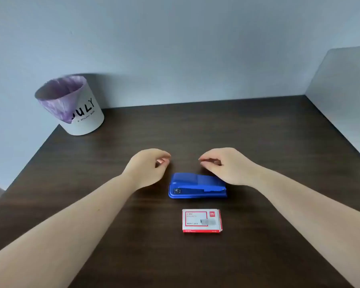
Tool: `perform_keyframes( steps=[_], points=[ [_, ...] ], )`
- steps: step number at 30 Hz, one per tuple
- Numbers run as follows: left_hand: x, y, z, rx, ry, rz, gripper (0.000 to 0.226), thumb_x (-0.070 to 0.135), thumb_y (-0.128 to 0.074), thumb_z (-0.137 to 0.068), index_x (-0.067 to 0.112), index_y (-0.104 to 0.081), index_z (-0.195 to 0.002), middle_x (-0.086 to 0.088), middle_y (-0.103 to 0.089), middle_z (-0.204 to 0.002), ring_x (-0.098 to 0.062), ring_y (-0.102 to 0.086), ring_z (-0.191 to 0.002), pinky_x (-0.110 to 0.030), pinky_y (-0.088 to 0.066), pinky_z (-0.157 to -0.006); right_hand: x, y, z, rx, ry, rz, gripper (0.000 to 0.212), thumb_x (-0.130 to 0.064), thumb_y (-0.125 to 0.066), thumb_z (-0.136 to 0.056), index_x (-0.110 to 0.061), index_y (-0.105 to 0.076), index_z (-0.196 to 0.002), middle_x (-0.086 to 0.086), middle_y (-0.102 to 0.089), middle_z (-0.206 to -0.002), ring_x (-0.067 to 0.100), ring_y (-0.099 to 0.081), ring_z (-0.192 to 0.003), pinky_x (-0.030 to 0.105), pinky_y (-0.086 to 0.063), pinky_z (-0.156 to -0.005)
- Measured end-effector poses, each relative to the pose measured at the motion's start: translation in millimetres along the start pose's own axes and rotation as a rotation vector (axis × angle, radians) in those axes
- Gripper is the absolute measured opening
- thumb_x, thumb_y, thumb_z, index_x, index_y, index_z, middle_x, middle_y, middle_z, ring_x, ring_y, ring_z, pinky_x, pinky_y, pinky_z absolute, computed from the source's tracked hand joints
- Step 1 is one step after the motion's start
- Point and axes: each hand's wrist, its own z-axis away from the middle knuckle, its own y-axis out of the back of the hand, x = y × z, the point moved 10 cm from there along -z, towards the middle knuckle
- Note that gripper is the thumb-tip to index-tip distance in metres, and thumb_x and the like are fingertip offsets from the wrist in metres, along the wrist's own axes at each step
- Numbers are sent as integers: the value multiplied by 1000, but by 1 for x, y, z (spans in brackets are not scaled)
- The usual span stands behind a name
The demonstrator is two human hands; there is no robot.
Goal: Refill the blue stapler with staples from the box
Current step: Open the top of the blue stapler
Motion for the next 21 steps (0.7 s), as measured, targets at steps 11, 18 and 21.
perform_keyframes(
  steps=[11,18,21],
  points=[
    [-8,-15,36,169,51,101,29,20,-46,-92,20,-62,-117,1,-66,-121,-20,-57,-113,-31,-41,-99,2,-6,36,240,140,20,33,-32,-46,-95,-10,-70,-101,3,-67,-96,18,-56,-89,26,-37,-78],
    [14,-30,69,17,84,355,44,-5,-45,-83,12,-58,-121,-6,-63,-121,-22,-55,-118,-30,-39,-103,-14,-12,54,170,93,90,38,-41,-50,-92,-15,-62,-117,3,-64,-116,19,-56,-104,26,-40,-85],
    [16,-32,70,-35,87,366,49,-3,-44,-78,15,-57,-121,-5,-63,-119,-23,-56,-115,-33,-40,-102,-25,-17,50,127,140,201,47,-45,-57,-86,-17,-57,-123,1,-61,-117,16,-53,-98,25,-39,-83]
  ],
)
